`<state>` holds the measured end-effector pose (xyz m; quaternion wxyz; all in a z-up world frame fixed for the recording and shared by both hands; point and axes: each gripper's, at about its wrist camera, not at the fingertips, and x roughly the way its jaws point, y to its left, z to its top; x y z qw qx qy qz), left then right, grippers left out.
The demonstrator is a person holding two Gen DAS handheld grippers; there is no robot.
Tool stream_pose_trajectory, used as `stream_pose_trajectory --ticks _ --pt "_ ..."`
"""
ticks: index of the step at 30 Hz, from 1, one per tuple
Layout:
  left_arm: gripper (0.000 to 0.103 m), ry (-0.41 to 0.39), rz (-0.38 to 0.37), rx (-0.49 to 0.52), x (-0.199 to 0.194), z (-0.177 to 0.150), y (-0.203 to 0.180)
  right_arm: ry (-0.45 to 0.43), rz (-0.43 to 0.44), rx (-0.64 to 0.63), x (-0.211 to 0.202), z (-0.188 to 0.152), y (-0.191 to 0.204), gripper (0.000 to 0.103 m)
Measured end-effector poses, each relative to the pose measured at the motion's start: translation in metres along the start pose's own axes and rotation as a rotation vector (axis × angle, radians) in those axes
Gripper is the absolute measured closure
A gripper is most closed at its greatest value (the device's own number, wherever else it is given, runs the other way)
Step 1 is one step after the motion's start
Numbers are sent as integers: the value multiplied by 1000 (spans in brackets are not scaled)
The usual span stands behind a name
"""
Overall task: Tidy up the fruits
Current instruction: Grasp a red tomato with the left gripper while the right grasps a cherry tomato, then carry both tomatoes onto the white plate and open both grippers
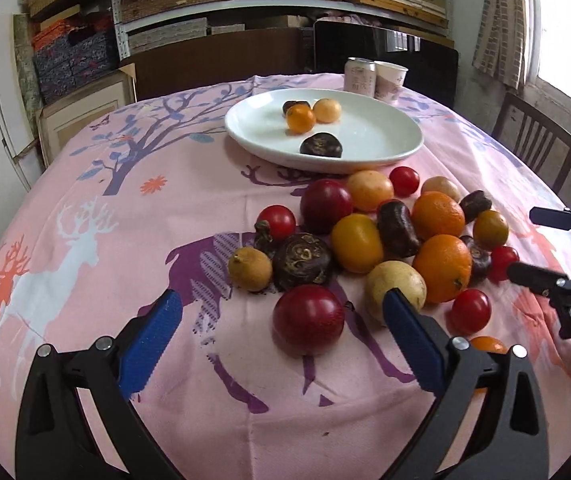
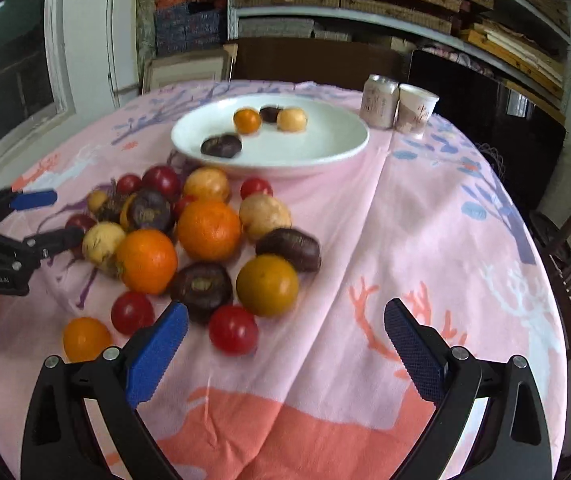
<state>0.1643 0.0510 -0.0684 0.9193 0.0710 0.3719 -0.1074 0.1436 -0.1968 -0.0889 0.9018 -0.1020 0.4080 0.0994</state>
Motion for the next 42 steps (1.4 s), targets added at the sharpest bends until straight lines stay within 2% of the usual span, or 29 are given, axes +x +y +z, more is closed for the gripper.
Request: stream_pose_trajectory --ticks 3,6,8,10,12,15,17,18,20,21,22,25,29,34,38,42 --pt "4 10 5 -7 2 0 0 0 -85 13 1 0 0 4" --pt "4 87 11 -1 10 -5 4 47 -50 22 9 -1 2 4" --pt "4 145 77 -15 21 -7 7 64 -69 -8 11 -1 10 4" --pt "4 172 54 -28 27 -7 9 77 -91 -42 15 0 18 4" --pt "4 177 28 -29 30 -7 9 79 -109 -58 15 1 23 4" --pt "4 149 53 -42 31 -2 9 66 -100 -58 13 1 25 5" --pt "6 138 31 -36 31 -1 7 70 -75 -60 13 1 27 12" --pt "18 133 23 -28 30 -1 5 73 -61 -63 14 1 28 20" --pt "34 123 1 -20 28 0 3 69 -33 -56 12 1 28 33" --pt "35 120 -4 -19 28 -1 2 67 -9 -52 11 1 28 48" --pt "36 118 -2 -16 28 0 1 67 14 -46 11 1 28 58" --pt "49 111 -48 -32 26 0 3 69 34 -26 10 0 26 69" --pt "64 72 -89 -52 19 -1 6 60 41 -20 8 0 25 73" --pt "64 66 -85 -60 18 0 6 4 48 -5 -3 -2 21 74" --pt "64 42 -104 -46 12 0 5 24 105 51 -1 -2 7 74" --pt "64 44 -110 -29 12 -1 1 60 118 68 3 -5 6 74"
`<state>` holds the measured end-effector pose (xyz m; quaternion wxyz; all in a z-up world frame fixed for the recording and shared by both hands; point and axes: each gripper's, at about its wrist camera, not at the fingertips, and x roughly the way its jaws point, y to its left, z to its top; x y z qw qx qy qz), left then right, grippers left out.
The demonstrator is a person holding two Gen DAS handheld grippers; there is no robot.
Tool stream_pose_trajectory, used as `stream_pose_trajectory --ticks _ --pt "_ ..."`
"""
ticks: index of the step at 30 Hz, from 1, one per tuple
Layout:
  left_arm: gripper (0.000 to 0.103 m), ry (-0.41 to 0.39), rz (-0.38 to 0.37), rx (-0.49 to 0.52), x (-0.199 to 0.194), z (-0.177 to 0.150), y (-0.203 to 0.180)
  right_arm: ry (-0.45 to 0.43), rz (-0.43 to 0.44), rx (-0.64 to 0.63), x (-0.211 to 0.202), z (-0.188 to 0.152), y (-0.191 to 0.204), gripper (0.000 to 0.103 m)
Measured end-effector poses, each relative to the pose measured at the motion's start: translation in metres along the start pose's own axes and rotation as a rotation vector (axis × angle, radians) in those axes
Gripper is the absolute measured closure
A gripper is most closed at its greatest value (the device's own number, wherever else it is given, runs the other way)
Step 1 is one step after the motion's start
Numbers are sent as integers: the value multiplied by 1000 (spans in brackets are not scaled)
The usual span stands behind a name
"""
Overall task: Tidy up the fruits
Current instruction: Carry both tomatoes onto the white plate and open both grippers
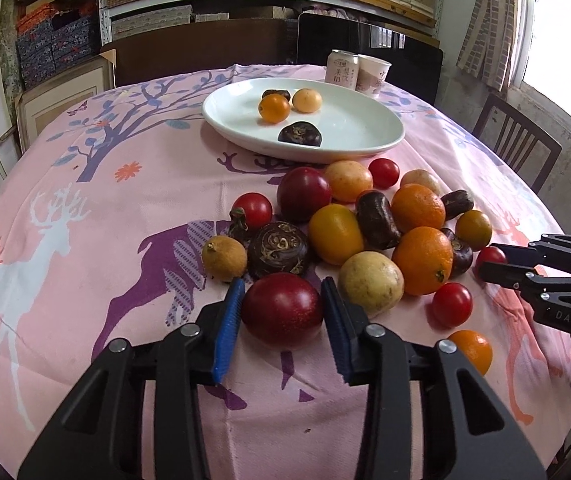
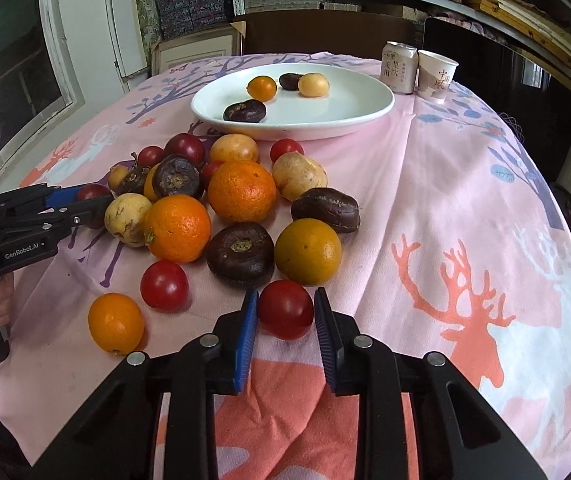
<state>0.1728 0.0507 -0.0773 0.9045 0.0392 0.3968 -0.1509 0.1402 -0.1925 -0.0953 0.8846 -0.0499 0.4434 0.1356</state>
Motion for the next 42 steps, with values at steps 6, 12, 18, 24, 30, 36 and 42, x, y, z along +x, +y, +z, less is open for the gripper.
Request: stream_pose_trajectory --ticks 6,12,18,24,30,36,42 --pt "64 10 -1 5 2 0 -1 21 -5 -18 6 3 3 75" --pt "64 6 -11 18 2 -1 -3 17 -43 -24 5 1 7 77" --pt "64 -14 -14 21 -2 -1 -4 -80 -63 -11 -17 -5 5 77" --pt "64 -80 3 34 -17 1 -15 -180 -94 33 -35 2 -7 77" --pt "64 -54 75 79 -5 40 -38 -268 22 94 -30 55 -26 77" --pt "64 -84 71 -4 7 101 -29 -296 63 112 0 115 -30 77" --pt "64 -74 76 -56 36 148 -5 -244 51 106 39 147 -27 77"
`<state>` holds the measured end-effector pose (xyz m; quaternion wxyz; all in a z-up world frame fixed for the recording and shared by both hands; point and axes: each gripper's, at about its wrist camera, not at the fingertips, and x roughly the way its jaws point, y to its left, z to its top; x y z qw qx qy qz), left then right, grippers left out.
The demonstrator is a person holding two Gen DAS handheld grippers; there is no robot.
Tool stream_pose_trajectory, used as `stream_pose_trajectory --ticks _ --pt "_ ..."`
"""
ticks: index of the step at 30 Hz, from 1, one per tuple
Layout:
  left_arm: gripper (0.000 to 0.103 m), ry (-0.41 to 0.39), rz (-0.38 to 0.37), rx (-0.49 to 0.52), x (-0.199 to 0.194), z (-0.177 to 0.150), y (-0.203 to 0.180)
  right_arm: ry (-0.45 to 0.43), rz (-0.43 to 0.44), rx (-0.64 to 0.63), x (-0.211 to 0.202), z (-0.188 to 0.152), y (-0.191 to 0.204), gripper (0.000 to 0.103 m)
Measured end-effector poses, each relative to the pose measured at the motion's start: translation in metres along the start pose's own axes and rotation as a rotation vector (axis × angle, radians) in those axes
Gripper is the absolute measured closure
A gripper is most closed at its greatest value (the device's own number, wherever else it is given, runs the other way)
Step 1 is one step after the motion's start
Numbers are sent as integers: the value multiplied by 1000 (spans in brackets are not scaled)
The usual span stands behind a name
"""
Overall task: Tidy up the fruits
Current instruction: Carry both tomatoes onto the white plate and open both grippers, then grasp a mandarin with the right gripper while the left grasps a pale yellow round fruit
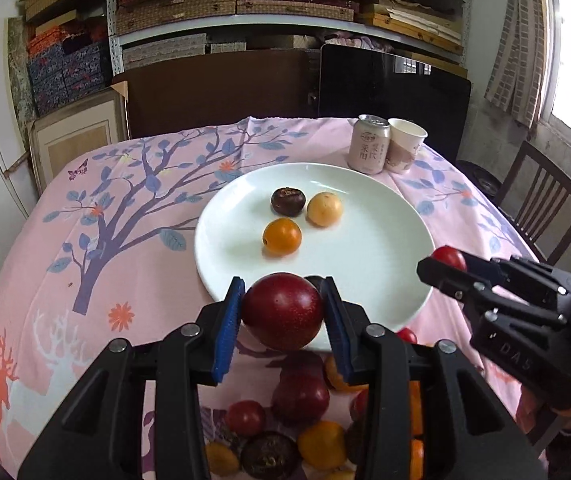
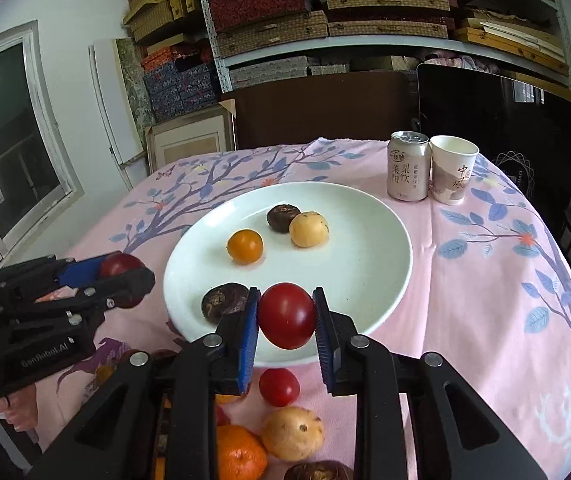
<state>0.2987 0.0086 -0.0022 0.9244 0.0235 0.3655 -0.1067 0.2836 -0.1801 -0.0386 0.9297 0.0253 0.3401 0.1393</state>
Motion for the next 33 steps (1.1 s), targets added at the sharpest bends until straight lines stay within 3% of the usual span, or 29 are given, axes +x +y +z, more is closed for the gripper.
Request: stream_pose_trajectory --ticks 3,11,17,18,19,20,21,23,29,33 --pt "64 12 -9 -28 19 8 9 17 -3 26 14 -1 -6 77" --pt "64 62 76 -13 51 6 22 77 -23 3 41 6 -4 77" --pt "64 52 63 0 57 17 22 86 -2 -54 44 16 3 77" --pt "62 56 57 3 57 17 21 88 -3 -60 43 14 3 72" --pt "55 67 36 7 58 17 20 90 -13 -55 42 13 3 49" --pt "28 78 22 13 58 17 19 86 -16 -28 38 10 -1 30" --pt "6 77 79 20 57 16 18 81 -7 -1 35 9 -6 9" --pt "5 43 125 41 49 14 17 104 -2 17 28 6 -12 5" --pt "5 20 101 2 9 -5 27 77 -54 41 -17 -10 -22 5" --pt "4 19 69 -43 -26 -39 33 82 -14 69 -58 -38 -12 5"
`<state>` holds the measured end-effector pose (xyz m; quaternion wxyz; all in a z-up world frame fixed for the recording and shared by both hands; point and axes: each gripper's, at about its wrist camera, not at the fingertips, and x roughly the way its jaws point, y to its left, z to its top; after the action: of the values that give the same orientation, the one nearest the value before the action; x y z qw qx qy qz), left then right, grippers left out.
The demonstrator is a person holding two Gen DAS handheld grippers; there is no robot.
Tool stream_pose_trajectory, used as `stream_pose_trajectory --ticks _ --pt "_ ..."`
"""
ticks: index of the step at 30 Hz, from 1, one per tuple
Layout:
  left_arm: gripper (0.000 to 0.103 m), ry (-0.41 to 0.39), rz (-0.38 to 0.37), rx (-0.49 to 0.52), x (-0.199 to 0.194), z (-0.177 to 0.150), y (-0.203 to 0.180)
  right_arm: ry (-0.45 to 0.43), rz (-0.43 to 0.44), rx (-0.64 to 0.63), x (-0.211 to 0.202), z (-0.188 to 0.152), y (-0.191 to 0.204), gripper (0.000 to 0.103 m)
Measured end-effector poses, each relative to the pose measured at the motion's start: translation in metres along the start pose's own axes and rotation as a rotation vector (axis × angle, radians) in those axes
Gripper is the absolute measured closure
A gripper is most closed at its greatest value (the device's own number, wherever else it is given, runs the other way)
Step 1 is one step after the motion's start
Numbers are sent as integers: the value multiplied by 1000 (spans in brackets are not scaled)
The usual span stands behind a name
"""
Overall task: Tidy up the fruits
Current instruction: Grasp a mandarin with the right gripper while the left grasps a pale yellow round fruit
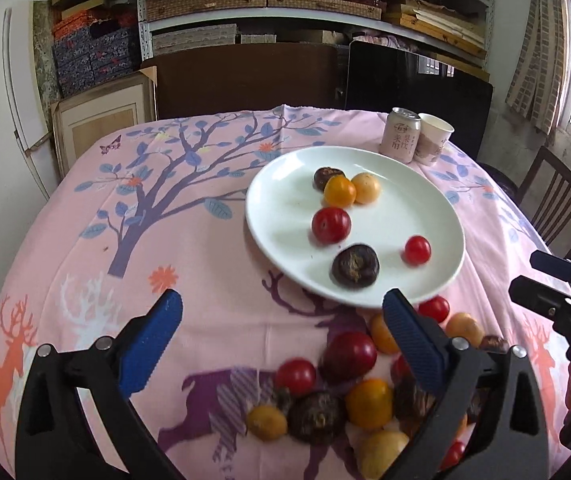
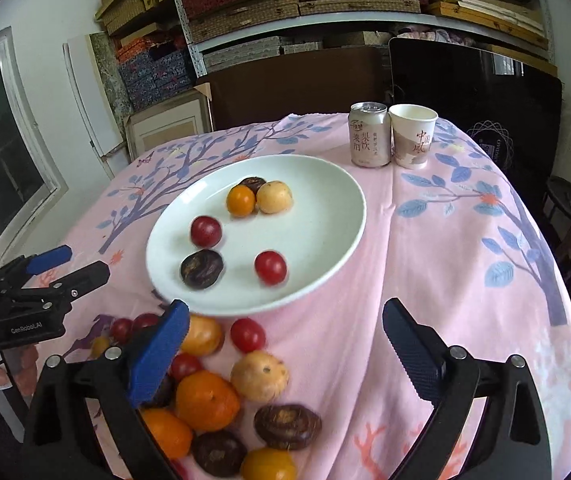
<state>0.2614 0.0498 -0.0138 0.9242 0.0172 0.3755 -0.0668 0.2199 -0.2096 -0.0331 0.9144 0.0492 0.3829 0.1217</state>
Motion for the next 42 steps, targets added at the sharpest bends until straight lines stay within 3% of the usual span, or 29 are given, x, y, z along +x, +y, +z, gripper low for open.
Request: stream_pose_trajectory --ticks 4,7,10,13,15,17,18,19,20,23,25,27,30,38,40,41,42 --pt "4 29 2 -51 -24 -41 9 21 51 -78 -30 -48 34 4" --pt "4 51 -22 -41 -34 -64 13 59 26 -190 -34 -85 70 4" --pt "4 23 49 20 -41 -76 12 98 -31 -264 -26 -114 97 4" --pt "5 -3 166 106 -41 -85 9 172 -99 -299 -4 -125 107 4" --pt "5 -12 184 129 -42 -90 7 217 -101 -267 8 -125 104 4" --pt "5 -1 144 143 -43 -96 5 217 -40 -167 8 -119 96 6" --pt "5 9 123 154 -43 -98 2 196 -22 -154 6 -116 95 17" --pt "5 15 109 173 -43 -101 -1 184 22 -169 2 -115 96 40" --pt "5 15 110 197 -42 -104 -5 178 35 -185 -1 -115 99 49" --pt "4 6 151 281 -38 -113 -22 172 12 -243 -11 -125 106 51" --pt "4 8 141 329 -35 -117 -34 192 43 -246 -17 -131 104 65" --pt "4 19 102 352 -32 -118 -43 171 37 -228 -29 -136 98 65" --pt "4 91 -54 303 -24 -115 -48 150 23 -213 -37 -141 86 65" --pt "4 191 -105 192 6 -113 -49 93 -21 -150 -58 -148 50 65" --pt "14 174 -123 177 5 -111 -49 88 -39 -139 -62 -150 43 65" --pt "31 166 -131 163 6 -108 -48 88 -47 -133 -63 -152 40 65" --pt "38 154 -137 142 6 -106 -46 90 -53 -128 -65 -154 37 65"
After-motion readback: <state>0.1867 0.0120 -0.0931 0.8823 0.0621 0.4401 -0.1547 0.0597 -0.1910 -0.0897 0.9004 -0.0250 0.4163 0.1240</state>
